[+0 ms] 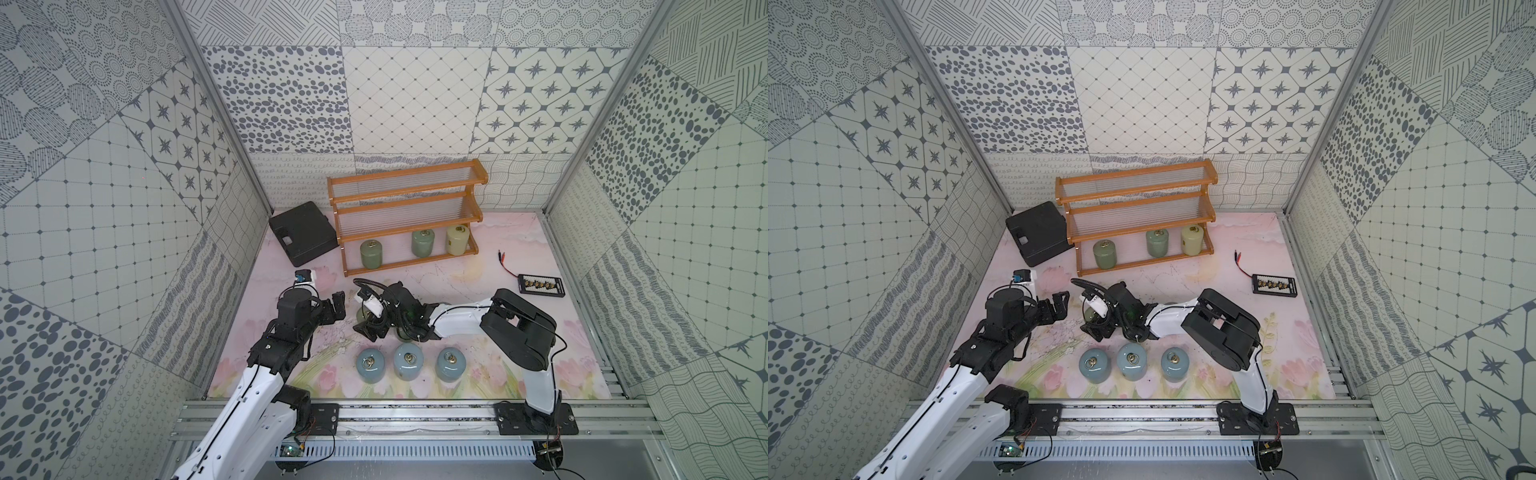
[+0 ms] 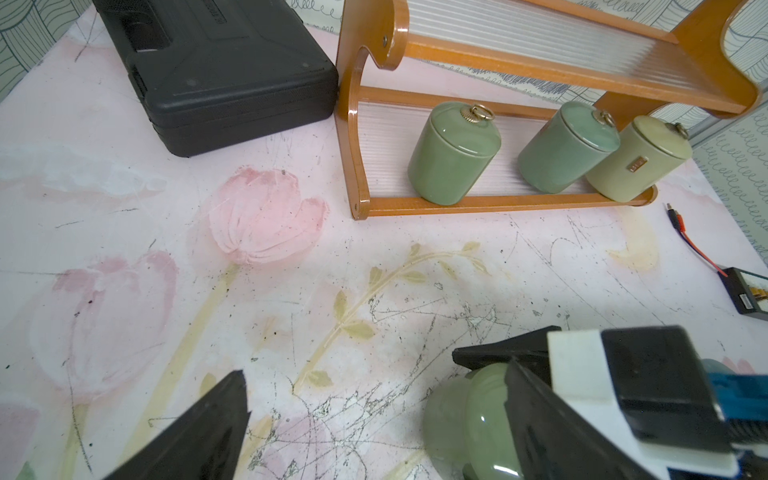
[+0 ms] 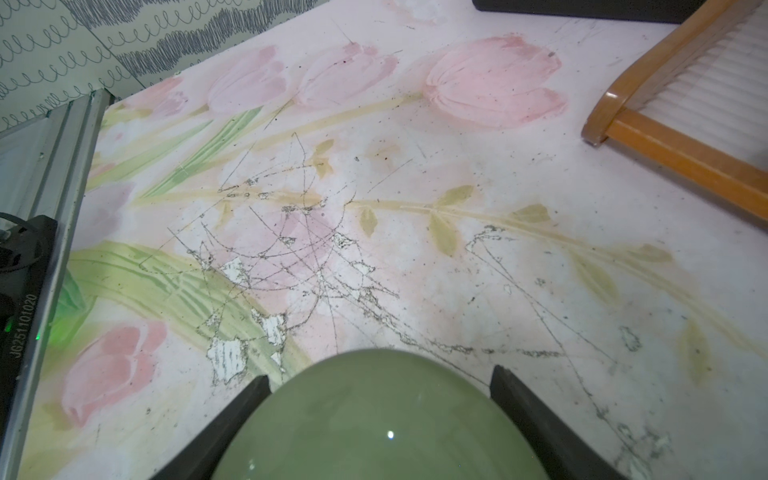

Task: Remove the tea canisters from the shelf
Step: Place the tea canister at the center of the board.

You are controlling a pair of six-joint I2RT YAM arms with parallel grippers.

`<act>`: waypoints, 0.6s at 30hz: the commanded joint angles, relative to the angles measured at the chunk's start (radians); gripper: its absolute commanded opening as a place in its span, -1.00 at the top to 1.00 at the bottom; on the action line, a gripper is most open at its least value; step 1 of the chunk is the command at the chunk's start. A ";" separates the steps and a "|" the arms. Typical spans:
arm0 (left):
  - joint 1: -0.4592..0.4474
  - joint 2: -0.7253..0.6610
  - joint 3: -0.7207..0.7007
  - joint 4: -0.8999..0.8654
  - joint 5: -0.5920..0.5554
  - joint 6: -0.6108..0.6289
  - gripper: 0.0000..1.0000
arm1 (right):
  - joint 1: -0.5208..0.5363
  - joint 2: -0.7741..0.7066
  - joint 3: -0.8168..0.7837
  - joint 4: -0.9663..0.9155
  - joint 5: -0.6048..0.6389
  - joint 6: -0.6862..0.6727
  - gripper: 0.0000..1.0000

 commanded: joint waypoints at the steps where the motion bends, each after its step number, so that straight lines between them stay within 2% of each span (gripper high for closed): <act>1: 0.003 -0.005 -0.002 0.006 0.013 0.004 -1.00 | 0.004 -0.039 -0.011 0.015 0.016 -0.020 -0.72; 18: 0.003 -0.006 -0.001 0.009 0.019 0.006 -1.00 | 0.002 -0.098 -0.006 -0.006 0.029 -0.041 -0.83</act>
